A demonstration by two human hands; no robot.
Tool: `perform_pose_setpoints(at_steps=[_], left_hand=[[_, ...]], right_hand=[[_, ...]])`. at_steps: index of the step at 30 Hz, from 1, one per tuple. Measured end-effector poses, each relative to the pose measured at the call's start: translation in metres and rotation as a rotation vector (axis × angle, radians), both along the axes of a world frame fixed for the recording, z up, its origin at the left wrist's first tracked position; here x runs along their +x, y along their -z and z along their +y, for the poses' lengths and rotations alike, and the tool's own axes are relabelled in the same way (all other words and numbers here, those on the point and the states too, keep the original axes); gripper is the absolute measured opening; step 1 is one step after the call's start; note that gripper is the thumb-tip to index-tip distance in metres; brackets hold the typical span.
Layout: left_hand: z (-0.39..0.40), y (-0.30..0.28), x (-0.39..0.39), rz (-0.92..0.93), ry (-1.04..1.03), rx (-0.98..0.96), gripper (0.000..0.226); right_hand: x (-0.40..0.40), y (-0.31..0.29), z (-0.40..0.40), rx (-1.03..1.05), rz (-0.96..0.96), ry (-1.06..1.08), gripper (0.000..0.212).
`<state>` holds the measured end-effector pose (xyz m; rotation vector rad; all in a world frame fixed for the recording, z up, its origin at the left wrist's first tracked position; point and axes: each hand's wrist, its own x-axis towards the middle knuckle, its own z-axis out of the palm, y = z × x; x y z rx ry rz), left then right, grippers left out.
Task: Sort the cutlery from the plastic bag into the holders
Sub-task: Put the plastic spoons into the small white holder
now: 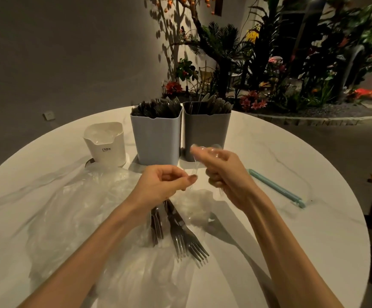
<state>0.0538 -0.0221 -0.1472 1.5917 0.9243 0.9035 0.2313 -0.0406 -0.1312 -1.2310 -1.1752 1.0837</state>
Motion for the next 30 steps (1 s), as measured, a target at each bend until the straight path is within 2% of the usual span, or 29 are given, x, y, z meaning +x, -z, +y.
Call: perform_pose_setpoints(at_steps=[2, 4, 8, 10, 15, 19, 21, 23, 26, 28, 30], left_hand=[[0.002, 0.003, 0.0, 0.034, 0.022, 0.023, 0.017], [0.005, 0.007, -0.003, 0.16, 0.032, 0.071, 0.021], [0.007, 0.015, -0.006, 0.789, 0.125, 0.371, 0.035], [0.005, 0.015, -0.003, 0.868, 0.152, 0.386, 0.036], [0.007, 0.018, -0.004, 0.812, 0.156, 0.445, 0.029], [0.004, 0.017, -0.004, 0.861, 0.172, 0.463, 0.045], [0.003, 0.017, -0.003, 0.837, 0.164, 0.473, 0.046], [0.004, 0.016, -0.004, 0.768, 0.16, 0.446, 0.04], [0.013, 0.011, -0.015, 0.49, 0.095, 0.364, 0.024], [0.022, 0.006, -0.027, 0.327, -0.011, 0.327, 0.012], [0.026, 0.003, -0.037, 0.315, -0.018, 0.259, 0.008]], right_hand=[[-0.006, 0.004, 0.001, -0.032, -0.063, 0.018, 0.036], [-0.005, 0.006, 0.003, -0.047, -0.018, 0.093, 0.033], [0.005, 0.005, 0.004, -0.118, -0.009, 0.157, 0.04], [0.004, 0.005, 0.003, -0.153, -0.054, 0.144, 0.043], [0.002, 0.004, 0.003, -0.187, -0.065, 0.135, 0.045], [0.005, 0.003, 0.002, -0.222, 0.093, 0.048, 0.037], [0.004, 0.004, 0.003, -0.255, 0.074, 0.008, 0.026], [0.005, 0.008, 0.004, -0.253, -0.009, -0.053, 0.018], [0.011, 0.01, 0.002, -0.231, -0.173, -0.217, 0.017], [0.012, 0.01, -0.002, -0.255, -0.365, -0.318, 0.019], [0.007, 0.012, -0.003, -0.294, -0.599, -0.346, 0.016]])
